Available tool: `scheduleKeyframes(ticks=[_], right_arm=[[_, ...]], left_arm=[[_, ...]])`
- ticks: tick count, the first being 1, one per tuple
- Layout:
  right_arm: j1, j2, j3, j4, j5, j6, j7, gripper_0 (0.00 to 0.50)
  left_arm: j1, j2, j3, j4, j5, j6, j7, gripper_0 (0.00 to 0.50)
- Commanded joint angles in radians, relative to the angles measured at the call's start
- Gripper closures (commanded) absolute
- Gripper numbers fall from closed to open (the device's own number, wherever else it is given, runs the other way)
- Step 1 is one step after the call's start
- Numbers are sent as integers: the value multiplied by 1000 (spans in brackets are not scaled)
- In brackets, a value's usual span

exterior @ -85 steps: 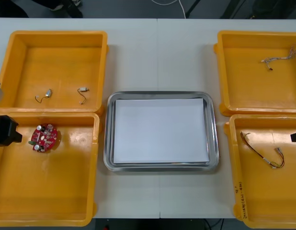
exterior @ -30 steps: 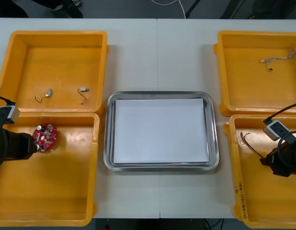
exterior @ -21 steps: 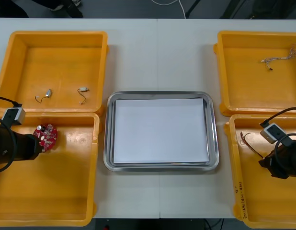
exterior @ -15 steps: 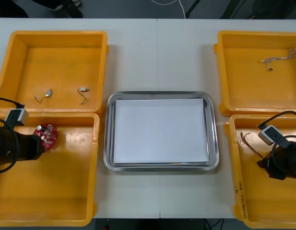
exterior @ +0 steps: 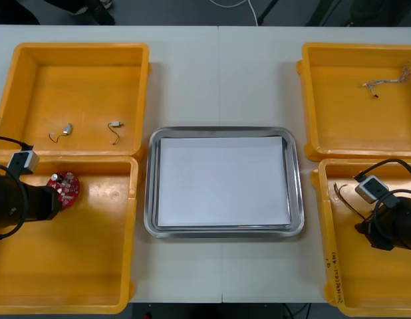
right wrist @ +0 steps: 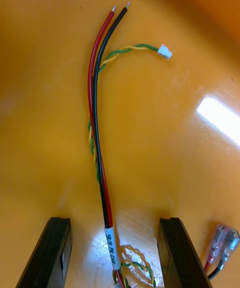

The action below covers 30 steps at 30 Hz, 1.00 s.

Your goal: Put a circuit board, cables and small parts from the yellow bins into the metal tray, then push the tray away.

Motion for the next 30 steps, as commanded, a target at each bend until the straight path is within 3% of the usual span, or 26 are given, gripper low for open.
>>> scheduleKeyframes(ticks=[1,5,6,7,8,10,12,28,29,30], right_arm=[[18,-38,20,14,3,-9,1,0],[18,-38,20,14,3,-11,0,0],[18,-38,21,14,3,-11,0,34],[18,-38,20,14,3,-11,0,163],[18,-38,20,14,5,-11,0,215],[18,-38,20,14,3,-11,-3,431],[18,-38,20,14,5,-11,-5,486],[10,-38,0,3,-6,-24,-10,500],[5,-38,-3,1,-7,-20,-11,500],[1,-38,-8,-5,-9,-4,-11,500]], left_arm=[[-36,-12,-14,5,-7,-15,-94,0],[-41,-12,-15,17,-2,-22,-95,0],[-41,-12,-17,20,-1,-23,-95,0],[-44,-12,-23,26,-1,-31,-94,0],[-46,-12,-26,28,-2,-34,-94,0],[-50,-12,-37,42,-4,-51,-92,0],[-50,-12,-40,46,-5,-60,-92,0],[-50,-12,-43,48,-1,-57,-95,0],[-50,-12,-45,48,-1,-57,-95,97],[-50,-12,-46,48,-1,-57,-95,246]])
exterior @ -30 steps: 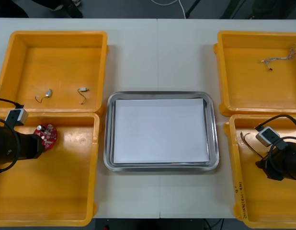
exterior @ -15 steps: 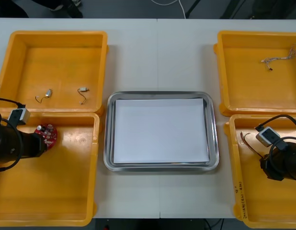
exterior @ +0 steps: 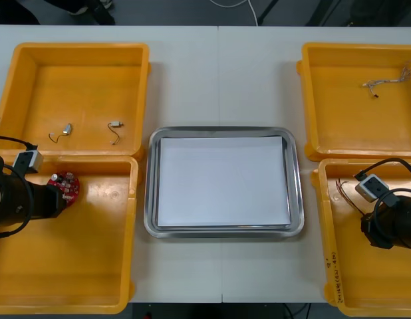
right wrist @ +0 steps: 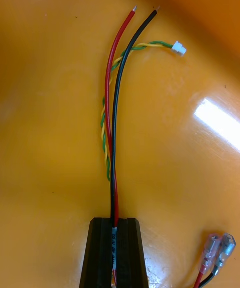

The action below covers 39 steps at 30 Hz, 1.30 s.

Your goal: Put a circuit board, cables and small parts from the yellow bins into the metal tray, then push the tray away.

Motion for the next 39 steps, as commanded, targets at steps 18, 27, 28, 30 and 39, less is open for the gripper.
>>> scheduleKeyframes(ticks=[18,27,28,30,39], right_arm=[[-65,-36,-156,-159,-36,313,-19,500],[-122,-36,-326,-187,-172,533,-22,500],[-130,-36,-349,-193,-191,564,-23,500],[-145,-36,-392,-207,-223,618,-25,500],[-208,-36,-512,-219,-310,788,-37,500]], left_arm=[[-29,-11,-17,-5,13,-5,-94,500],[-63,-6,46,-54,36,132,-98,500],[-66,-6,62,-71,42,162,-98,500],[-77,-6,91,-101,51,222,-98,500],[-130,-6,198,-176,96,395,-101,500]])
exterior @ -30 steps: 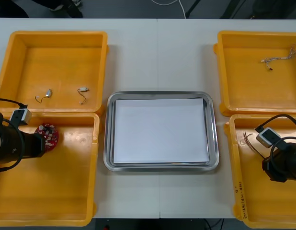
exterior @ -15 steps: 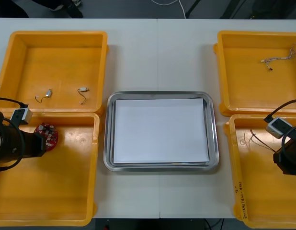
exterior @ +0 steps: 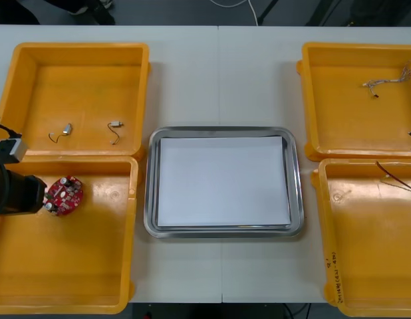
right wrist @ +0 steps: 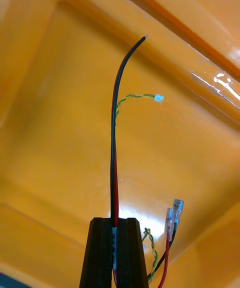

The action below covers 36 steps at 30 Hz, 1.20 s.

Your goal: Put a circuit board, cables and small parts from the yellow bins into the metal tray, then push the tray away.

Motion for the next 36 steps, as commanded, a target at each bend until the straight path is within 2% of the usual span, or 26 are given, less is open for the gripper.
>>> scheduleKeyframes(ticks=[1,6,14,16,18,19,27,31,36], right_arm=[[-55,-35,-77,-35,-26,65,-36,500],[-95,-35,-114,-56,-34,145,-50,500],[-144,-35,-142,-88,-39,145,-66,500],[-153,-35,-143,-101,-40,145,-74,500],[-160,-35,-145,-111,-45,145,-80,500],[-163,-35,-145,-116,-48,145,-83,500],[-186,-35,-134,-128,-134,145,-96,500],[-199,-35,-115,-173,-138,145,-99,500],[-224,-35,-57,-202,-134,145,-111,500]], left_arm=[[-63,-6,78,-57,30,68,-101,500],[-87,-6,102,-59,48,101,-100,500],[-87,-6,102,-57,48,101,-95,500],[-87,-6,102,-57,51,100,-93,486],[-87,-6,102,-57,53,95,-92,14],[-87,-6,102,-57,56,94,-92,0],[-87,-6,102,-57,63,83,-89,0],[-86,-6,93,-52,65,81,-90,0],[-74,-6,59,-26,65,22,-89,0]])
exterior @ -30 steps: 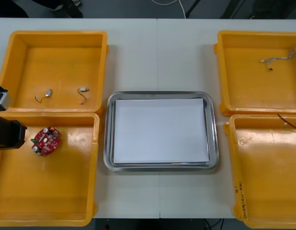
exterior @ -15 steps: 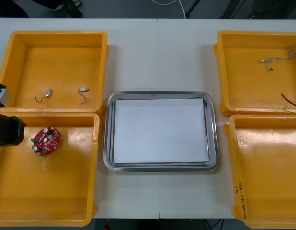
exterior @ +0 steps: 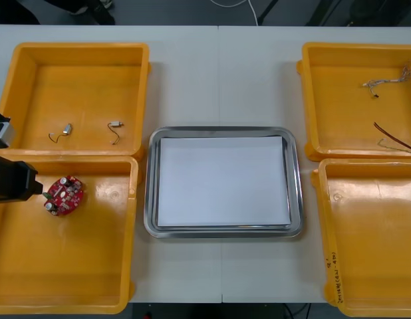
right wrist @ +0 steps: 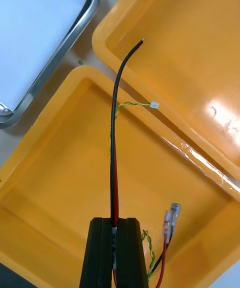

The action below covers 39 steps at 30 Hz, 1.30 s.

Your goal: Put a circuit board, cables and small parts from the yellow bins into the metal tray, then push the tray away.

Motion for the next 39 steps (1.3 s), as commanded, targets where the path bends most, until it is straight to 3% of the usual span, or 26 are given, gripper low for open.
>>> scheduleKeyframes(ticks=[1,6,19,30,39], right_arm=[[-59,-35,71,-39,-5,5,-39,500],[-94,-35,153,-40,17,5,-49,500],[-143,-35,288,-59,33,5,-55,500],[-267,-34,473,-59,60,5,-61,500],[-286,-16,505,-59,47,5,-61,500]], left_arm=[[-13,-5,-22,8,10,-72,-90,0],[-2,-6,-39,63,23,-122,-101,0],[67,-6,-42,70,26,-184,-121,0],[118,-6,-74,70,-5,-262,-136,0],[147,-6,-108,74,-36,-311,-142,0]])
